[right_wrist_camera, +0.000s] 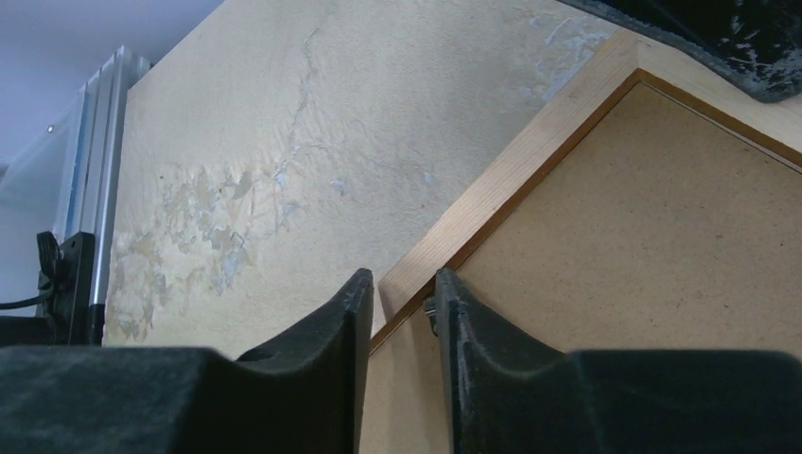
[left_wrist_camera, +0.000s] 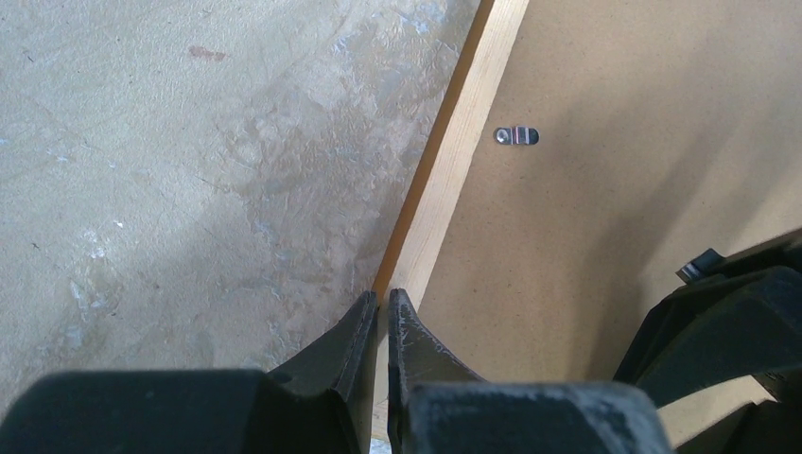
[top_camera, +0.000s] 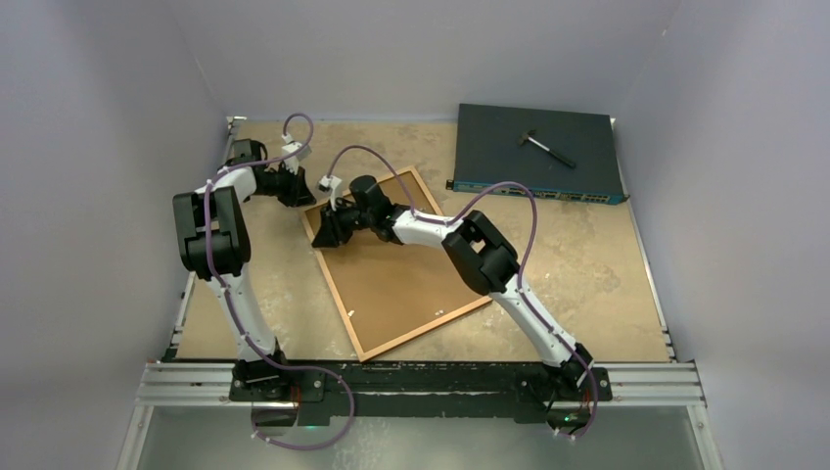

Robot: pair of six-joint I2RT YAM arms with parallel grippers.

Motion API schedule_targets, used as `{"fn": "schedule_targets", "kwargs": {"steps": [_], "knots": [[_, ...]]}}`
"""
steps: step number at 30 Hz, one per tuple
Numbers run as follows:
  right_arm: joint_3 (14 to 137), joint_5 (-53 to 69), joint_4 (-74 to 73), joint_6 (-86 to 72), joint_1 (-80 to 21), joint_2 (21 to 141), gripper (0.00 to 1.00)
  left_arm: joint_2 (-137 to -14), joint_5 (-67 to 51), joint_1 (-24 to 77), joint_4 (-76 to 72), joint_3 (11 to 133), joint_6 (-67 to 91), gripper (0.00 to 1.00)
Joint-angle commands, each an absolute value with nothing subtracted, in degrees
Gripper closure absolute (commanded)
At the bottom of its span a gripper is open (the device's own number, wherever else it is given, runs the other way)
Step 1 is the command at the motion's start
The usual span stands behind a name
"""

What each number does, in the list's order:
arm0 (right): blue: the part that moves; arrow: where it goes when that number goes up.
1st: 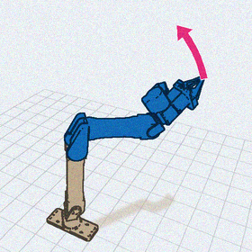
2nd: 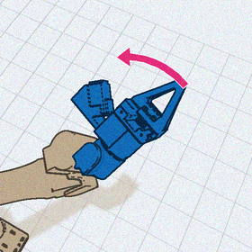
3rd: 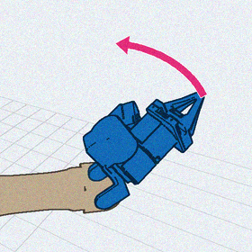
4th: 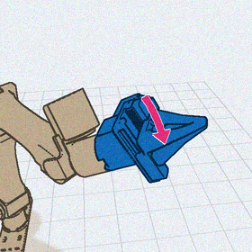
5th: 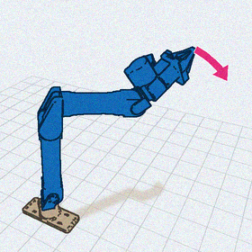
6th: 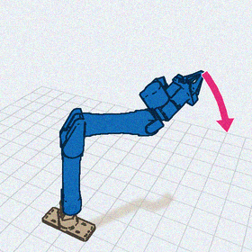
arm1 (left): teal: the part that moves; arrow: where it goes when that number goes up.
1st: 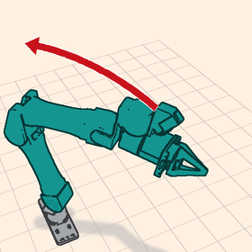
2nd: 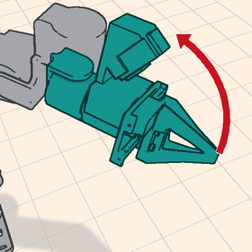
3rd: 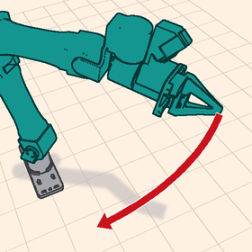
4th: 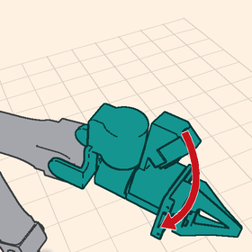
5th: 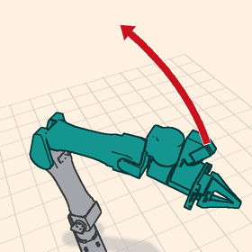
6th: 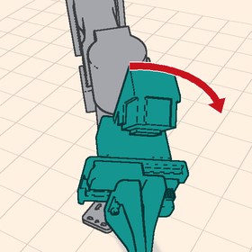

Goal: Put the photo into the frame
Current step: Install the photo frame at the center of the board, then adjust the photo frame at the center of the board.

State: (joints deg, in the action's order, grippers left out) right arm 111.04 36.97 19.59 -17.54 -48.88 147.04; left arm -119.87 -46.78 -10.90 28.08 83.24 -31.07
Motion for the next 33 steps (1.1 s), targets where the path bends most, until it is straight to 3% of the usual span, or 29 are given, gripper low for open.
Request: {"fn": "schedule_targets", "kwargs": {"steps": [1, 6, 10, 14, 22, 28, 33], "knots": [[110.5, 38.1, 15.1, -16.6, -51.9, 145.2, 0.58, -120.1, -45.5, -10.5, 37.0, 81.6, -29.7, 1.0], [107.4, 34.7, 19.6, -20.9, -50.4, 138.4, 0.22, -119.5, -44.4, -12.1, 37.9, 81.7, -30.1, 1.0], [99.9, 32.3, 24.4, -26.3, -47.3, 129.3, 0.12, -118.8, -43.8, -14.4, 39.6, 82.2, -31.7, 1.0], [87.6, 24.0, 19.5, -26.8, -46.1, 117.1, 0.09, -118.5, -42.3, -16.2, 40.7, 81.8, -34.0, 1.0], [50.4, 15.8, 11.9, -34.6, -44.5, 90.0, 0.09, -115.6, -37.3, -21.2, 42.0, 75.2, -41.1, 1.0], [40.1, 15.2, 3.5, -39.8, -44.5, 75.3, 0.09, -112.0, -35.2, -28.2, 45.8, 68.7, -48.9, 1.0], [34.6, 17.2, 6.3, -42.6, -44.3, 73.6, 0.08, -107.7, -35.8, -30.9, 51.6, 65.2, -54.1, 1.0]]}}
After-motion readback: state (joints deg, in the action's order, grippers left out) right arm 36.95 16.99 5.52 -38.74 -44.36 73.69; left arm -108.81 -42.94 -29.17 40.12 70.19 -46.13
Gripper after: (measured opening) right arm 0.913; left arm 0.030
